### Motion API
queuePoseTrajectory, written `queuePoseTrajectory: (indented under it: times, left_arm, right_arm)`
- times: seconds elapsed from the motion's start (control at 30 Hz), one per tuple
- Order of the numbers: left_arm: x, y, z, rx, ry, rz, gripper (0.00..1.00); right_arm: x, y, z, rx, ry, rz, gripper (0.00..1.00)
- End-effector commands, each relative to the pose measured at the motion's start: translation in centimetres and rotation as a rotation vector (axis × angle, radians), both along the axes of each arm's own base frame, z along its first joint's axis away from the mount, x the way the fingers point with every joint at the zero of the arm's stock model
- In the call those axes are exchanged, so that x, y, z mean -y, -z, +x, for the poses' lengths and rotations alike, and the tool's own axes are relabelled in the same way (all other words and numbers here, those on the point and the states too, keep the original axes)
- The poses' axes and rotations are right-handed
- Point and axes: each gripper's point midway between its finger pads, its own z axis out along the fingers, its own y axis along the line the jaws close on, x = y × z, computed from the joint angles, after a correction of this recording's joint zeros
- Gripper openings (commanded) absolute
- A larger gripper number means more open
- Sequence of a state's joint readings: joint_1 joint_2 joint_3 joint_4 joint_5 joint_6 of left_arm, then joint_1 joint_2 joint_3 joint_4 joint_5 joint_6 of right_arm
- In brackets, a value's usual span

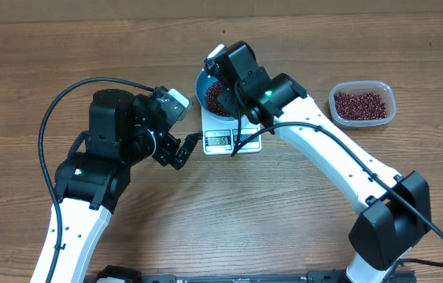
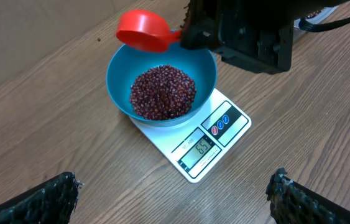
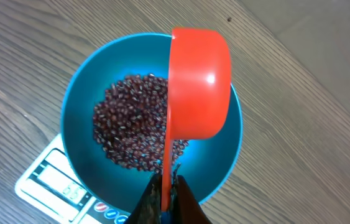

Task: Scoop item into bowl and weigh 150g on scale
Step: 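Return the scoop with the right gripper to the bean tub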

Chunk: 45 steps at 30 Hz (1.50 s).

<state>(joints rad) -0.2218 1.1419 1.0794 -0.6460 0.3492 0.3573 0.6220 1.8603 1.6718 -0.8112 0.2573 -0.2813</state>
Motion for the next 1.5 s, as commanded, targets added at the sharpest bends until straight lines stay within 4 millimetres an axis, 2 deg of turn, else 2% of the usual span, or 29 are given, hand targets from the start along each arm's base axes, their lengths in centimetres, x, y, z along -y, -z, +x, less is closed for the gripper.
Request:
queuePoseTrajectory:
  times: [0.0, 0.13, 0.23, 0.37, 0.4, 0.43, 0.53, 0.6, 0.73, 0.83, 0.97, 1.07, 1.17, 1.23, 1.37, 1.47]
  left_arm:
    - [0.0, 0.0, 0.0, -0.01, -0.004, -0.017, 1.0]
    - [0.0, 0.0, 0.0, -0.01, -0.004, -0.017, 1.0]
    - [0.0, 0.0, 0.0, -0.01, -0.004, -0.017, 1.0]
    - [0.0, 0.0, 0.0, -0.01, -0.004, -0.017, 1.0]
    - [0.0, 0.0, 0.0, -0.01, -0.004, -0.017, 1.0]
    - [0.0, 0.0, 0.0, -0.01, -0.004, -0.017, 1.0]
    - [0.0, 0.0, 0.0, -0.01, -0.003, -0.017, 1.0]
    - [0.0, 0.0, 0.0, -0.01, -0.004, -0.017, 1.0]
    - [0.0, 0.0, 0.0, -0.01, -0.004, -0.017, 1.0]
    - [0.0, 0.0, 0.0, -0.01, -0.004, -0.017, 1.0]
    - [0.0, 0.0, 0.0, -0.01, -0.004, -0.017, 1.0]
    - [0.0, 0.0, 0.0, -0.01, -0.004, -0.017, 1.0]
    - [0.0, 0.0, 0.0, -0.01, -0.004, -0.017, 0.99]
    - [0.0, 0.0, 0.0, -0.01, -0.004, -0.017, 0.99]
    - [0.0, 0.0, 0.0, -0.01, -0.003, -0.017, 1.0]
    - [0.0, 0.0, 0.0, -0.01, -0.003, -0.017, 0.99]
  right_arm:
    - [0.4, -1.5, 1.0, -0.009, 0.043, 0.093, 0.04]
    - [1.4, -2.0, 1.3, -0.067, 0.089, 0.22, 0.04]
    - [3.3, -2.9, 1.3, -0.114, 0.131, 0.307, 0.04]
    - [7.7, -4.5, 1.1, -0.16, 0.243, 0.393, 0.04]
    - [10.0, -5.0, 1.1, -0.179, 0.311, 0.428, 0.04]
    - [11.1, -5.1, 1.0, -0.192, 0.333, 0.444, 0.04]
    - [15.3, -4.7, 0.7, -0.253, 0.423, 0.495, 0.04]
    - [17.1, -4.4, 0.6, -0.276, 0.477, 0.514, 0.04]
    - [22.6, -4.4, 0.5, -0.309, 0.715, 0.627, 0.04]
    - [23.1, -6.0, 0.4, -0.331, 0.773, 0.725, 0.04]
    - [23.8, -10.2, 0.4, -0.279, 0.841, 0.787, 0.04]
    - [24.2, -11.4, -0.3, -0.272, 0.885, 0.775, 0.04]
    - [25.7, -10.1, -1.9, -0.303, 0.981, 0.691, 0.04]
    - [26.9, -8.6, -2.7, -0.352, 1.042, 0.64, 0.04]
    - [27.5, -6.2, -2.8, -0.444, 1.072, 0.624, 0.04]
    - [27.5, -3.6, -2.3, -0.536, 1.092, 0.616, 0.04]
